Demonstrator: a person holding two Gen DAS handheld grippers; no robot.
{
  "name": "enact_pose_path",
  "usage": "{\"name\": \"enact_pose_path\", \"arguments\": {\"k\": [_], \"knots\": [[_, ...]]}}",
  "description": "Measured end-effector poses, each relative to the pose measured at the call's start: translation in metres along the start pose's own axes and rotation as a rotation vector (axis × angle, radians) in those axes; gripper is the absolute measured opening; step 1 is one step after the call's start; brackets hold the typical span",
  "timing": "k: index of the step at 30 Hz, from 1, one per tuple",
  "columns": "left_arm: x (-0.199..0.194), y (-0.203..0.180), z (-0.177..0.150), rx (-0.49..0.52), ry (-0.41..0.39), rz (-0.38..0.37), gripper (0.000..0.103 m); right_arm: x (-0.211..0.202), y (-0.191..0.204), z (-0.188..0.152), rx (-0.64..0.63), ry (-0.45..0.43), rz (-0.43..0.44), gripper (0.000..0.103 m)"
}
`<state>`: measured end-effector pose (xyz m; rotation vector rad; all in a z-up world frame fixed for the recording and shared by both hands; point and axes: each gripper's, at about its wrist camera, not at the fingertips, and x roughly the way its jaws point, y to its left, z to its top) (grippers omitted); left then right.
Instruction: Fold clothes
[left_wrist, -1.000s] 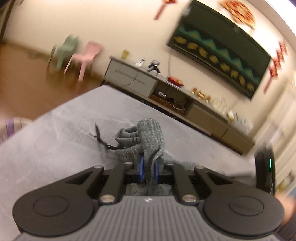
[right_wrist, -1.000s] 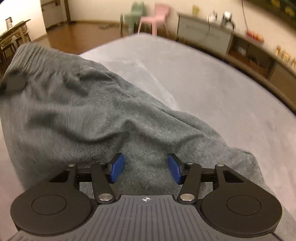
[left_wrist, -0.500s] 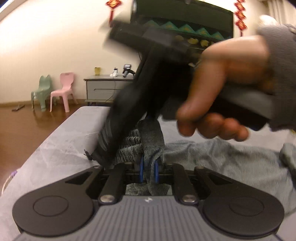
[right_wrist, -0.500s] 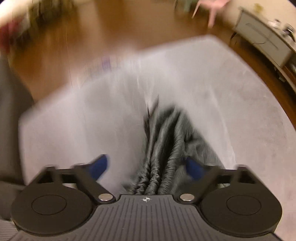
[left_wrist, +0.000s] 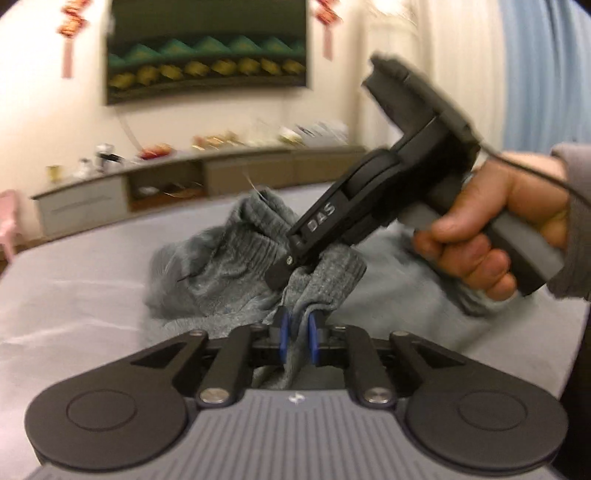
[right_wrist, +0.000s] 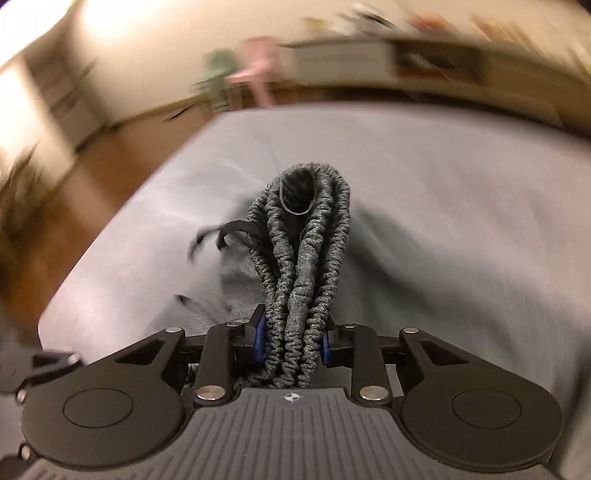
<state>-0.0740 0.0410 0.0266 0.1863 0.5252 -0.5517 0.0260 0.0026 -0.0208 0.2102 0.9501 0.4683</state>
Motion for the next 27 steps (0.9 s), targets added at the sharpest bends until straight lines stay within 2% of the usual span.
{"name": "enact_pose_path", "arguments": {"k": [2,4,6,12,15,17,19,21,22,24,25,27], "knots": [[0.004,-0.007,-0.001,0.022,-0.006,-0.013,0.016,0.015,-0.033,-0.019,0.103,-0.002,0.006,0.033],[0.003,0.002,0.0,-0.006,-0.021,-0.031,0.023,0.021,-0.045,-0.028,0.143,-0.027,0.028,0.035],[0.002,0.019,0.001,-0.065,-0.038,-0.057,0.028,0.025,-0.045,-0.03,0.147,-0.054,0.02,0.047],[-0.01,0.086,0.011,-0.3,-0.071,-0.013,0.034,0.013,-0.016,-0.027,-0.015,-0.169,-0.202,0.061],[-0.005,0.101,0.016,-0.32,-0.019,0.067,0.033,-0.021,0.007,-0.012,-0.096,-0.282,-0.283,0.068],[0.003,0.102,0.015,-0.315,0.027,0.071,0.033,-0.032,0.03,-0.003,-0.178,-0.321,-0.268,0.07],[0.013,0.095,0.012,-0.304,0.081,0.071,0.033,-0.016,0.053,0.018,-0.268,-0.308,-0.212,0.07],[0.02,0.094,0.008,-0.326,0.131,0.083,0.033,0.011,0.074,0.036,-0.368,-0.254,-0.178,0.067],[0.023,0.096,0.004,-0.352,0.154,0.085,0.033,0.034,0.082,0.045,-0.414,-0.205,-0.179,0.066],[0.028,0.105,-0.005,-0.433,0.2,0.073,0.033,0.086,0.09,0.067,-0.459,-0.087,-0.203,0.045],[0.03,0.108,-0.008,-0.459,0.218,0.067,0.033,0.112,0.087,0.073,-0.469,-0.016,-0.224,0.041],[0.033,0.111,-0.013,-0.476,0.24,0.071,0.029,0.149,0.081,0.076,-0.483,0.092,-0.277,0.041]]}}
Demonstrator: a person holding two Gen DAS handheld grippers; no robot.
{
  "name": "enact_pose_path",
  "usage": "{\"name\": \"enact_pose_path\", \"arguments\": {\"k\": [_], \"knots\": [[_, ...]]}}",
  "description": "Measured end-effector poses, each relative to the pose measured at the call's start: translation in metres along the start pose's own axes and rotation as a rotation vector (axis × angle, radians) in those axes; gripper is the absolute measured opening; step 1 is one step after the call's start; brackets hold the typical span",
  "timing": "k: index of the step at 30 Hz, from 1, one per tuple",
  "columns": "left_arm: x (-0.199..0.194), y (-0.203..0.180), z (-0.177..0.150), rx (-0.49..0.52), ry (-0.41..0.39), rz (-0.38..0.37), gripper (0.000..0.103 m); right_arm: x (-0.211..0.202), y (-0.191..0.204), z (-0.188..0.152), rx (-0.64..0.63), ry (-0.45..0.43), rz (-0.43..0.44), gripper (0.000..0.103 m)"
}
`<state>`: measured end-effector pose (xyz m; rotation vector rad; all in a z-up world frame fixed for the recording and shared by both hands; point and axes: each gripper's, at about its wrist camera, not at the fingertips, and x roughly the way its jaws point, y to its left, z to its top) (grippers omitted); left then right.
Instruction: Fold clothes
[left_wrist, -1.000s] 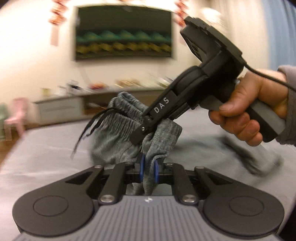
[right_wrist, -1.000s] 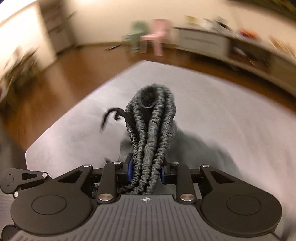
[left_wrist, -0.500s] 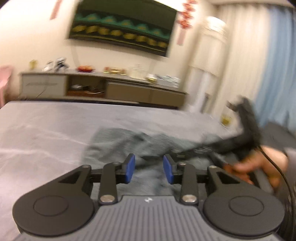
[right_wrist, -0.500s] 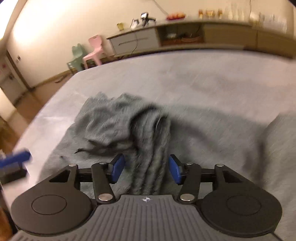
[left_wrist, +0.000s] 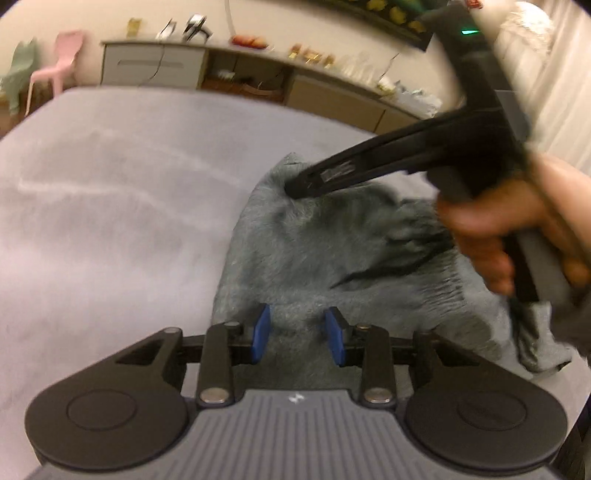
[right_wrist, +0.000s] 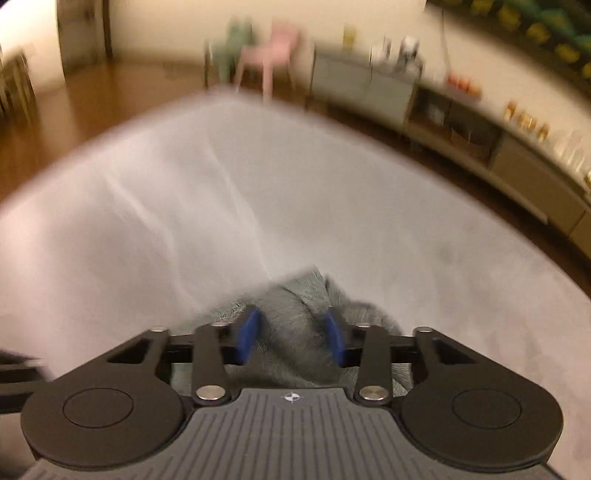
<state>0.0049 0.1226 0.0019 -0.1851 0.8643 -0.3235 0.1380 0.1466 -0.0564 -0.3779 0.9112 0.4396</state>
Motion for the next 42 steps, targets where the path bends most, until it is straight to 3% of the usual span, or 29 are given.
{"name": "enact_pose_path", "arguments": {"k": [6,8,11,14,16,19,20,23,27,30,32,34,36,38,40,42], "knots": [[-0.002,0.002,0.0,0.003,-0.011,0.026,0.029,0.033,-0.021,0.012,0.109,-0.003,0.027,0.052],[-0.004,0.0,-0.001,-0.001,-0.007,0.03,0.029,0.018,-0.032,0.01,0.155,-0.036,0.034,0.052],[-0.008,-0.001,-0.003,-0.005,-0.004,0.031,0.029,-0.039,-0.042,-0.007,0.237,-0.183,0.058,0.052],[-0.008,-0.001,-0.003,-0.015,-0.001,0.037,0.03,-0.081,-0.04,-0.046,0.244,-0.272,0.08,0.052],[-0.004,-0.002,0.0,-0.018,0.003,0.05,0.03,-0.084,-0.045,-0.074,0.242,-0.263,0.056,0.052],[-0.001,-0.007,0.003,-0.016,0.005,0.072,0.031,-0.064,-0.058,-0.119,0.248,-0.156,0.014,0.048],[-0.002,-0.008,0.002,-0.015,0.005,0.077,0.031,-0.062,-0.057,-0.132,0.223,-0.177,0.008,0.047],[-0.001,-0.011,0.002,-0.016,0.004,0.087,0.031,-0.067,-0.054,-0.135,0.21,-0.204,-0.001,0.047],[0.0,-0.011,0.002,-0.018,0.001,0.092,0.031,-0.102,-0.048,-0.148,0.23,-0.294,-0.011,0.047],[0.001,-0.011,0.003,-0.017,0.003,0.091,0.031,-0.084,-0.046,-0.166,0.228,-0.206,-0.015,0.049],[0.001,-0.011,0.004,-0.015,0.003,0.091,0.031,-0.084,-0.043,-0.177,0.197,-0.234,-0.03,0.051],[0.004,-0.011,0.002,-0.012,0.003,0.093,0.031,-0.091,-0.047,-0.173,0.248,-0.208,-0.007,0.052],[0.003,-0.01,0.003,-0.018,0.001,0.09,0.031,-0.107,-0.051,-0.172,0.286,-0.237,-0.023,0.051],[-0.003,-0.011,0.004,-0.022,-0.026,0.088,0.031,-0.124,-0.058,-0.175,0.323,-0.27,-0.046,0.052],[-0.017,-0.023,0.005,0.031,-0.095,0.092,0.032,-0.143,-0.07,-0.188,0.371,-0.29,-0.065,0.057],[-0.029,-0.041,0.005,0.093,-0.153,0.049,0.036,-0.167,-0.079,-0.204,0.416,-0.306,-0.085,0.066]]}}
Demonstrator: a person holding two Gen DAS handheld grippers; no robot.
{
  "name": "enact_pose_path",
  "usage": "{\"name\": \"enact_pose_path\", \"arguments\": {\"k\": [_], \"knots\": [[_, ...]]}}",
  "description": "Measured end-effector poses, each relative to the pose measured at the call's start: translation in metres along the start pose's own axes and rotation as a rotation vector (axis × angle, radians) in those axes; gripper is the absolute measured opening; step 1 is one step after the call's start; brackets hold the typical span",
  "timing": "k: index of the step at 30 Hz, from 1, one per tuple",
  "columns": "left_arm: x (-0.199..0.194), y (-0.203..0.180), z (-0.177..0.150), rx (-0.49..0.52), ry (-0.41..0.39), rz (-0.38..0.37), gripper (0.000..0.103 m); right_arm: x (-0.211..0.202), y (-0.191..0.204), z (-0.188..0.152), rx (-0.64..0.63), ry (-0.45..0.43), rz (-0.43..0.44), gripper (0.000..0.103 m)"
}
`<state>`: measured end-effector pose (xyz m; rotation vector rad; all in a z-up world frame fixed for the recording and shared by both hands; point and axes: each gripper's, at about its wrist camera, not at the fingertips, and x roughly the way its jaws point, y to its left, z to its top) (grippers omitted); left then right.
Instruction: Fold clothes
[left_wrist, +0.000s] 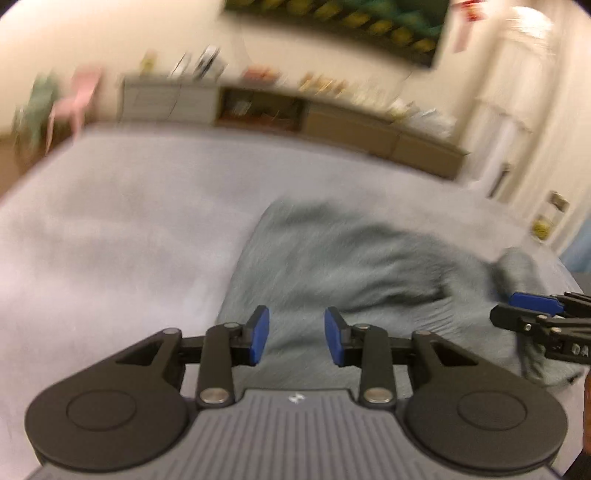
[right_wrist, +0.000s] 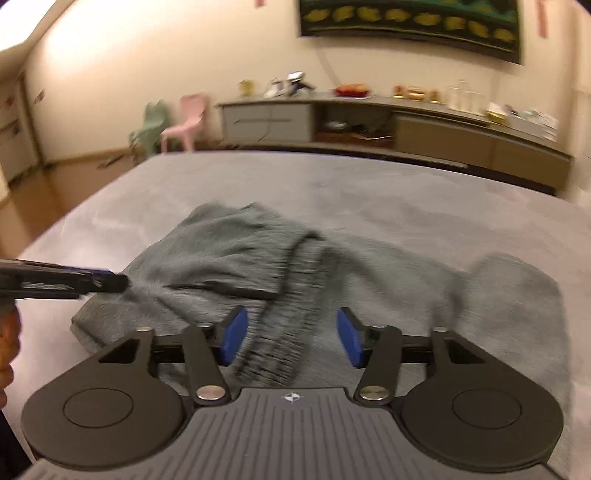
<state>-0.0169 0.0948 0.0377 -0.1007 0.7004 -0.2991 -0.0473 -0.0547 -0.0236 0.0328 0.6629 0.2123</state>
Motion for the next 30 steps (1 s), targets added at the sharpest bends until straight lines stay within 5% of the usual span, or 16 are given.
{"name": "enact_pose_path", "arguments": {"k": [4,8,10,12,16,18,21,22,23,24,25,26,30], "knots": [[0.006,-0.046,-0.001,0.088,-0.005,-0.142,0.037,-0.03,-0.035,-0.026,0.06,0.024,-0.065,0.067],[0.046,-0.089,-0.019,0.181,0.111,-0.1,0.041,-0.023,-0.06,-0.053,0.116,0.059,-0.069,0.067],[0.05,-0.095,-0.018,0.163,0.134,-0.079,0.04,-0.035,-0.066,-0.054,0.12,0.022,-0.052,0.067],[0.046,-0.098,-0.01,0.122,0.128,-0.087,0.041,-0.053,-0.073,-0.051,0.117,-0.044,-0.064,0.08],[0.049,-0.128,0.024,0.071,0.119,-0.195,0.056,-0.071,-0.081,-0.053,0.074,-0.092,-0.084,0.082],[0.077,-0.154,0.035,0.086,0.186,-0.281,0.059,-0.07,-0.077,-0.06,0.045,-0.075,-0.067,0.082],[0.129,-0.189,0.036,0.092,0.281,-0.302,0.056,-0.065,-0.071,-0.071,-0.004,-0.043,-0.055,0.078],[0.146,-0.2,0.036,0.094,0.311,-0.303,0.054,-0.061,-0.07,-0.075,-0.023,-0.031,-0.07,0.065],[0.158,-0.209,0.034,0.098,0.331,-0.306,0.051,-0.058,-0.07,-0.079,-0.041,-0.018,-0.086,0.038],[0.165,-0.214,0.031,0.105,0.337,-0.313,0.038,-0.058,-0.072,-0.081,-0.044,-0.022,-0.092,0.029],[0.171,-0.22,0.028,0.111,0.344,-0.321,0.013,-0.059,-0.074,-0.083,-0.039,-0.035,-0.094,0.025],[0.173,-0.223,0.027,0.117,0.34,-0.327,0.007,-0.062,-0.075,-0.082,-0.04,-0.044,-0.092,0.01],[0.143,-0.21,0.042,0.114,0.273,-0.344,0.005,-0.078,-0.069,-0.075,-0.057,-0.093,-0.05,0.003]]}}
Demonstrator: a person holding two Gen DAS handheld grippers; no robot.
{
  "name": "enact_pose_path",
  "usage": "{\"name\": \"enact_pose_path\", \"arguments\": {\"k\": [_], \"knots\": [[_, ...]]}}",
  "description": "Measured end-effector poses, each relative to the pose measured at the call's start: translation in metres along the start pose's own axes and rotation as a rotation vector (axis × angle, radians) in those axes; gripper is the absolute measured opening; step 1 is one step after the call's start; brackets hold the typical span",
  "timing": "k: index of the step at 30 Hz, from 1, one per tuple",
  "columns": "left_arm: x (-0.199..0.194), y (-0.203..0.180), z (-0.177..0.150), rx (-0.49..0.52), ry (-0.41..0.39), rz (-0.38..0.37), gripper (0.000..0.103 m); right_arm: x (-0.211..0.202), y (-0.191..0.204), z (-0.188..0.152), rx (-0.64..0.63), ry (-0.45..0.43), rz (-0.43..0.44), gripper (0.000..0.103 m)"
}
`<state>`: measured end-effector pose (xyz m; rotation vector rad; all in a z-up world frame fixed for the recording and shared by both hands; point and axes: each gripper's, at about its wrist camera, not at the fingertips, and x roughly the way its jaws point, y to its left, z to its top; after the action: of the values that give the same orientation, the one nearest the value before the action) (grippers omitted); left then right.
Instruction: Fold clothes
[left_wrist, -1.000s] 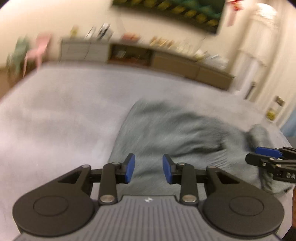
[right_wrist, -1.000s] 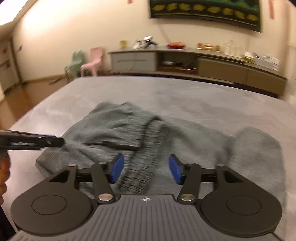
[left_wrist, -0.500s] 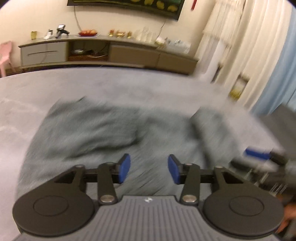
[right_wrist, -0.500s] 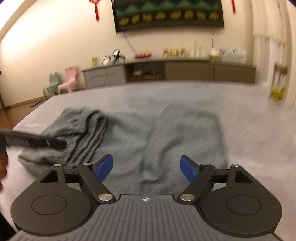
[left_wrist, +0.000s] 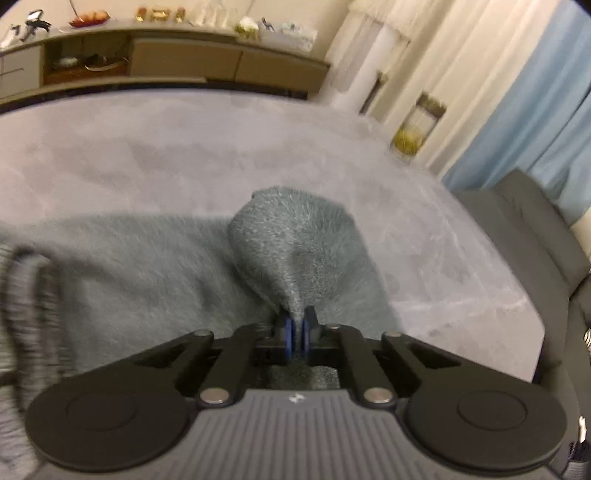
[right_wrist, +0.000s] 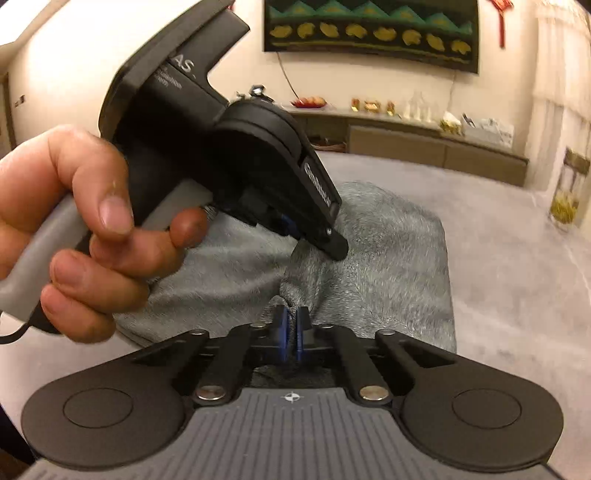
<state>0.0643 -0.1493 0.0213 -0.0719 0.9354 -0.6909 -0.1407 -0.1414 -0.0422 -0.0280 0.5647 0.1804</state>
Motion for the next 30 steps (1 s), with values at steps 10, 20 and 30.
{"name": "enact_pose_path", "arguments": {"k": [10,20,30], "knots": [[-0.011,0.052,-0.005,0.04,0.094,0.295,0.013,0.046,0.049,0.015,-0.021,0.079,0.191,0.004],[-0.078,0.029,-0.037,0.097,-0.064,0.142,0.023,-0.018,-0.03,0.016,0.195,-0.016,0.093,0.029],[-0.078,0.039,-0.067,0.099,-0.051,0.216,0.026,-0.033,-0.057,-0.016,0.276,0.028,0.066,0.051]]}}
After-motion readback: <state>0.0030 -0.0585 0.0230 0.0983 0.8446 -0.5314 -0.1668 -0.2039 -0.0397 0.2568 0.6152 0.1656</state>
